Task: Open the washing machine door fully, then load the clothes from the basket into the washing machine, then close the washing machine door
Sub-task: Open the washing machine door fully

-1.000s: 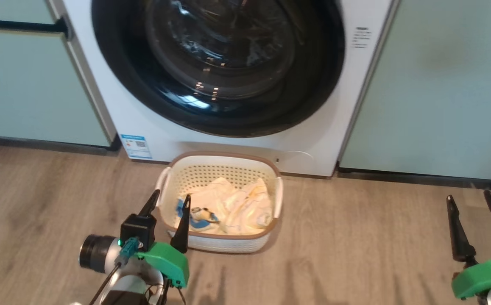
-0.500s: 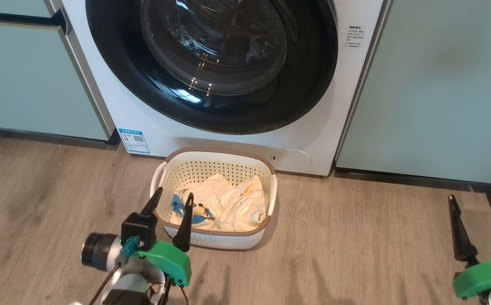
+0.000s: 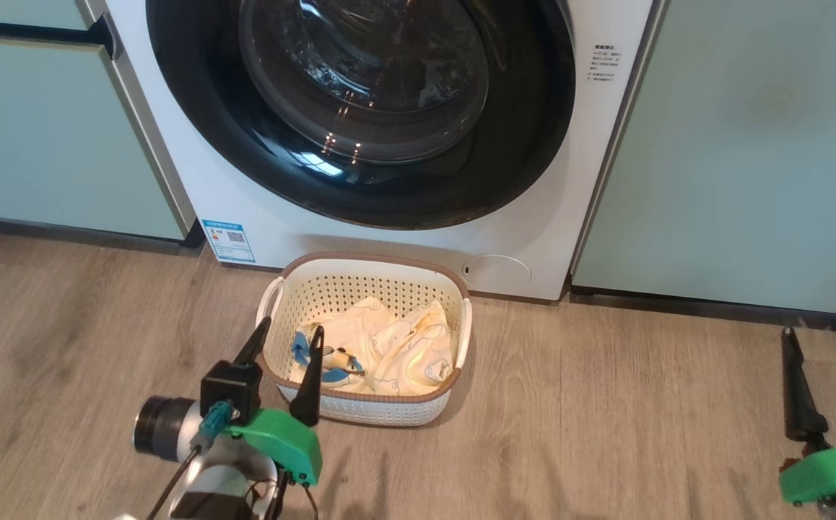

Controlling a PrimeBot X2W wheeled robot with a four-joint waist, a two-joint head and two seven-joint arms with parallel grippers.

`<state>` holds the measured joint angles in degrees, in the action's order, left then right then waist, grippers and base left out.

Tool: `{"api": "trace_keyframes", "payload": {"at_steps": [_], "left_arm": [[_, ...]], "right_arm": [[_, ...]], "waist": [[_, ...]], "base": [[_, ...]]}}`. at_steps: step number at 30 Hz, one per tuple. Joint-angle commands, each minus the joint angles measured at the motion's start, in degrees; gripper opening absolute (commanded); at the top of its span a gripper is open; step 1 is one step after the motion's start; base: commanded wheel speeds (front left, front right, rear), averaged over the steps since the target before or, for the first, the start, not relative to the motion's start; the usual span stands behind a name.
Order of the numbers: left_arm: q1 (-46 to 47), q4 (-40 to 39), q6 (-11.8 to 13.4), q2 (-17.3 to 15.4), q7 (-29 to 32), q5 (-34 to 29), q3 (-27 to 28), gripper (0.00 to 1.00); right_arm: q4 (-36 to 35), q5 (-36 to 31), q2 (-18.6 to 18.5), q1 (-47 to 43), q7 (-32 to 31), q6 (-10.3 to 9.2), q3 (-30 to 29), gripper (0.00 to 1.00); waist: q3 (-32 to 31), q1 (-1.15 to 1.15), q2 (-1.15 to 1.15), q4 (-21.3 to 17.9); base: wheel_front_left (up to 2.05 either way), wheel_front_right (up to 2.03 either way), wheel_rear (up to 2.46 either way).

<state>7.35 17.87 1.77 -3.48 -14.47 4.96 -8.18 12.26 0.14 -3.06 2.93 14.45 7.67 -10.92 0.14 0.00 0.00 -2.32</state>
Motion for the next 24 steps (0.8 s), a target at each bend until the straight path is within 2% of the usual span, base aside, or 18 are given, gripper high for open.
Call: {"api": "trace_keyframes", "payload": {"at_steps": [1, 7, 24], "left_arm": [[2.92, -1.79, 0.39, -0.46, -0.52, -0.66, 2.06, 1.00], [2.95, -1.79, 0.35, -0.40, -0.52, -0.70, 2.16, 1.00], [3.12, -3.12, 0.36, -0.37, -0.52, -1.36, 2.54, 1.00]], "right_arm": [[-1.45, 0.90, -0.26, 2.77, 0.55, -0.19, 1.10, 1.00], [-0.14, 4.57, -0.01, 2.93, 0.55, -0.19, 1.04, 1.00], [0.10, 4.99, 0.13, 3.48, 0.55, -0.19, 1.11, 1.00]], "waist": [[-0.01, 0.00, 0.00, 0.07], [0.03, 0.00, 0.00, 0.20], [1.36, 0.00, 0.00, 0.17]], "base": [[0.00, 0.00, 0.00], [0.00, 0.00, 0.00], [0.00, 0.00, 0.00]]}}
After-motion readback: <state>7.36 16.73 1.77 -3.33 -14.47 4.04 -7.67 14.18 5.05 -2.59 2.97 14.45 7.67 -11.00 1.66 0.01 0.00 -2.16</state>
